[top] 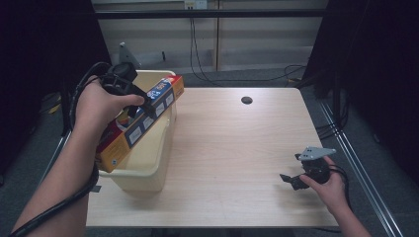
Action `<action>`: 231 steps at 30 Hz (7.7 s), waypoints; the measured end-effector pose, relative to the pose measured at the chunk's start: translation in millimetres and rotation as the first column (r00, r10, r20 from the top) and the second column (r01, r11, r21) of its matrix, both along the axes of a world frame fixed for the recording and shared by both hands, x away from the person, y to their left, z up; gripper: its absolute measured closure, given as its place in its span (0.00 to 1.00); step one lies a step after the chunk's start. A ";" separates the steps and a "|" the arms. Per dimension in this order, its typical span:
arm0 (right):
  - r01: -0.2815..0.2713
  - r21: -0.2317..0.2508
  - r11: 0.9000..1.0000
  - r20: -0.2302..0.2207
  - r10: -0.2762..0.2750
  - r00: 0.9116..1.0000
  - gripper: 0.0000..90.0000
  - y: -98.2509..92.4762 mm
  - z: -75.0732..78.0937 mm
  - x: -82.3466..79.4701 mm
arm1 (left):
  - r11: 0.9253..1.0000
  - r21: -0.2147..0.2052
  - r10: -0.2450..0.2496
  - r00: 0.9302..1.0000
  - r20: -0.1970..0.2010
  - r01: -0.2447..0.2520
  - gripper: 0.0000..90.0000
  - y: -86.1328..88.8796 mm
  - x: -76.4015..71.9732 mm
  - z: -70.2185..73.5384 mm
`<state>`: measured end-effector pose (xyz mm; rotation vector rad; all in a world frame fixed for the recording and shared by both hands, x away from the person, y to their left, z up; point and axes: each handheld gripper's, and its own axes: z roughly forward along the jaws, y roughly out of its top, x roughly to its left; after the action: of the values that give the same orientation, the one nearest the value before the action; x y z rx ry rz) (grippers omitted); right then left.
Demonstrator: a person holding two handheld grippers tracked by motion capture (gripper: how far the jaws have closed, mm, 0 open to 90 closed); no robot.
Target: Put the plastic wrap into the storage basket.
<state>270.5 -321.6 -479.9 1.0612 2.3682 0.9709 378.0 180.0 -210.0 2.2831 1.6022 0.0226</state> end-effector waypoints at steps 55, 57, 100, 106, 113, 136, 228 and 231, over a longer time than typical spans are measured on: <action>-0.010 -0.001 1.000 0.002 0.010 1.000 0.04 1.7 -1.0 0.9 | 0.985 0.044 0.168 0.986 -0.017 -0.167 0.45 28.1 12.2 -29.9; -0.009 -0.001 1.000 0.002 0.009 1.000 0.04 1.7 -0.9 0.7 | 0.985 0.045 0.169 0.985 -0.020 -0.168 0.45 28.3 13.3 -31.7; -0.013 -0.002 1.000 0.001 0.013 1.000 0.04 1.5 -0.8 0.7 | 0.980 0.044 0.197 0.978 -0.068 -0.195 0.45 19.8 24.1 -62.5; -0.016 -0.004 1.000 0.001 0.016 1.000 0.04 1.7 -1.1 0.9 | 0.979 0.044 0.201 0.976 -0.083 -0.198 0.45 18.8 25.1 -68.1; -0.010 -0.002 1.000 0.000 0.010 1.000 0.04 1.5 -0.9 0.7 | 0.977 0.051 0.211 0.973 -0.094 -0.207 0.45 18.0 26.8 -73.9; -0.014 -0.002 1.000 0.001 0.014 1.000 0.04 1.4 -0.9 0.9 | 0.975 0.054 0.223 0.966 -0.128 -0.218 0.45 17.2 28.3 -89.1; -0.018 -0.008 1.000 0.004 0.018 1.000 0.04 4.7 -0.4 0.6 | 0.978 -0.114 0.165 0.982 -0.093 -0.175 0.28 0.8 23.0 -82.7; -0.016 -0.005 1.000 0.006 0.016 1.000 0.04 4.2 0.2 0.4 | 0.979 -0.127 0.149 0.985 -0.081 -0.159 0.25 -3.2 22.7 -80.6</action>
<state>270.9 -317.3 -479.7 1.0371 2.3767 0.9719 400.6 176.8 -290.6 2.0766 1.7583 -0.1254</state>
